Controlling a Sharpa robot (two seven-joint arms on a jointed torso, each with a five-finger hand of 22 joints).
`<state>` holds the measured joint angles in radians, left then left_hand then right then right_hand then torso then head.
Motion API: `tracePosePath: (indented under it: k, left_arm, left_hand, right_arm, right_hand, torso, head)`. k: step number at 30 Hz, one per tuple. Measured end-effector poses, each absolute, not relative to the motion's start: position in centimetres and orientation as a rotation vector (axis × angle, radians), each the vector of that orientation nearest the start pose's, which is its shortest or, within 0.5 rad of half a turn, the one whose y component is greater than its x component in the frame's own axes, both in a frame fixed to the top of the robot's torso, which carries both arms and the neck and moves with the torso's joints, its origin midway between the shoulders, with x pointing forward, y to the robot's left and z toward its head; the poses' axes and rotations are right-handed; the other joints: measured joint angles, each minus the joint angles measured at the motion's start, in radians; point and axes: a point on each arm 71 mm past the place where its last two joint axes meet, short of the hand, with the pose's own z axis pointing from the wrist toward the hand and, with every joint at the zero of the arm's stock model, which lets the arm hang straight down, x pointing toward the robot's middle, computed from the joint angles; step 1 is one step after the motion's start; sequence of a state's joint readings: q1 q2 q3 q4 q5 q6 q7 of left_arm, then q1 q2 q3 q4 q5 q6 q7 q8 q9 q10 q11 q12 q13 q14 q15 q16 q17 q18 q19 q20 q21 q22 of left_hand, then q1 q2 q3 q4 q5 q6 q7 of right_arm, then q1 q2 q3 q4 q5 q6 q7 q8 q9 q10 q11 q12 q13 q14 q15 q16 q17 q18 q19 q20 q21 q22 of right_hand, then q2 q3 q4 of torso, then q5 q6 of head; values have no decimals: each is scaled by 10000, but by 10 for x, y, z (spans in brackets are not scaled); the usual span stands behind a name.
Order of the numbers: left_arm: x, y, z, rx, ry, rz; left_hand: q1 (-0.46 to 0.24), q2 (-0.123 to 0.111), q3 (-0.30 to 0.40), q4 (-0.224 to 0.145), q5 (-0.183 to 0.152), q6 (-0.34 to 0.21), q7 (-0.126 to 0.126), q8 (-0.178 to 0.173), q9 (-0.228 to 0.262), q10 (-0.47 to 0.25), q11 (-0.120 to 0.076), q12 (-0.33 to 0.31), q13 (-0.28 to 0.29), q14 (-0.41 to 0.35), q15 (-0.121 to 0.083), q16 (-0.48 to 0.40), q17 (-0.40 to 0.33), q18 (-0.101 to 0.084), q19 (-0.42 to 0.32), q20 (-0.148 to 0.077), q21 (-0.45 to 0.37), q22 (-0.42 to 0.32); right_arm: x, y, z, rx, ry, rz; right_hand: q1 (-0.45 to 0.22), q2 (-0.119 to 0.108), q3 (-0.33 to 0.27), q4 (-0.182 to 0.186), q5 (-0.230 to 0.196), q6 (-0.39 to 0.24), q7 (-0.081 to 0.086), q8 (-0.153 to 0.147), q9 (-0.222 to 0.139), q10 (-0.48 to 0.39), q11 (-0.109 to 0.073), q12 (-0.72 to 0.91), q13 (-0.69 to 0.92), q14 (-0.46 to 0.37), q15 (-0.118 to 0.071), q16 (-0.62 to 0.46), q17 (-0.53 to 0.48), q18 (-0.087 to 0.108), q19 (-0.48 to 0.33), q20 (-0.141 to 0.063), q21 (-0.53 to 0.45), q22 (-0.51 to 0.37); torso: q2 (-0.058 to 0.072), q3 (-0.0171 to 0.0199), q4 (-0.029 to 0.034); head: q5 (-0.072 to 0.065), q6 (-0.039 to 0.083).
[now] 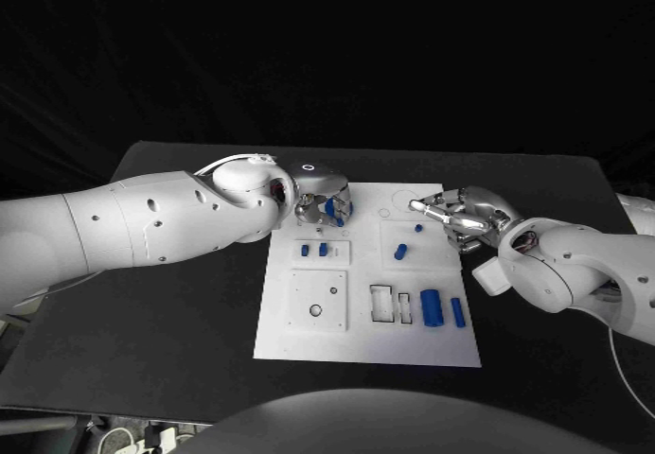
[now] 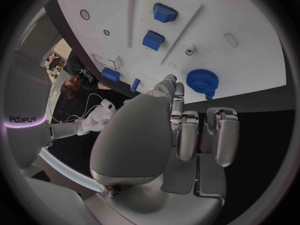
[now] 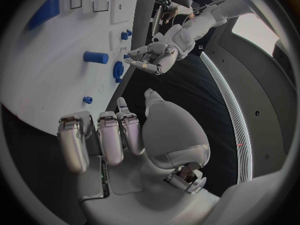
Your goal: Assemble the parts on the task board
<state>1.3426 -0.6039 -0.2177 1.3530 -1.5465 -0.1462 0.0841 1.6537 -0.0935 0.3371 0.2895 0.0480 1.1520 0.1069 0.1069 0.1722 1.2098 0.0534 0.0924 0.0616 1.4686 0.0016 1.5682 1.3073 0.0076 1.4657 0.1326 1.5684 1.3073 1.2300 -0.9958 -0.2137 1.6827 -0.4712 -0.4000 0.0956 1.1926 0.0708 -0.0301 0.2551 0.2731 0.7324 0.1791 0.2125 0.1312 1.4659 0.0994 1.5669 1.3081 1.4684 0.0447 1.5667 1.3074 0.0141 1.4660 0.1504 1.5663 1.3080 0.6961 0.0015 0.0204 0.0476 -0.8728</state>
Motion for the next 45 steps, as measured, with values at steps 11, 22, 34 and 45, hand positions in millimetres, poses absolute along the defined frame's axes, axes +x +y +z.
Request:
tracePosePath:
  k: [11,22,34,45]
  left_arm:
    - [502,137,-191,6149,17565,-6855]
    - [501,153,-192,5962,17851,-6545]
    - [501,160,-193,5857,18058,-6333]
    - [501,157,-193,5889,18040,-6350]
  left_hand:
    - [0,-1,-1,-1,-17,-4,-2,6,2,0,0,-44,1,0,0,0,0,0,0,0,0,0]
    - [-1,-3,28,28,4,-22,-17,-4,-3,0,0,-44,1,0,0,0,8,0,0,0,0,0]
    - [-1,-4,27,28,4,-25,-18,-36,-16,-1,0,-90,2,0,0,0,6,0,0,0,0,0]
    - [-1,-5,53,1,2,-55,-18,-74,-18,-1,0,-90,2,0,0,0,5,0,0,0,0,0]
  right_arm:
    - [435,-239,-226,7922,18238,10858]
    - [434,-240,-226,7951,18257,10828]
    - [434,-239,-226,7957,18276,10828]
    - [434,-239,-226,7968,18285,10819]
  right_hand:
    - [0,0,0,0,0,0,0,0,0,0,0,0,-2,0,0,0,0,1,0,0,0,-1]
    - [0,0,0,0,0,0,0,0,0,0,0,0,-3,0,0,0,-1,1,0,0,0,-3]
    - [0,0,0,0,0,0,0,0,0,0,0,0,-4,0,0,0,1,1,0,0,0,-5]
    - [0,0,0,0,0,-1,0,0,0,0,0,0,-5,0,0,0,7,0,0,0,0,-5]
  torso:
    - [4,-5,-8]
    - [12,-8,7]
    - [12,-11,0]
    - [17,-11,-7]
  head:
    - [6,0]
    - [-37,0]
    - [-24,0]
    - [-28,0]
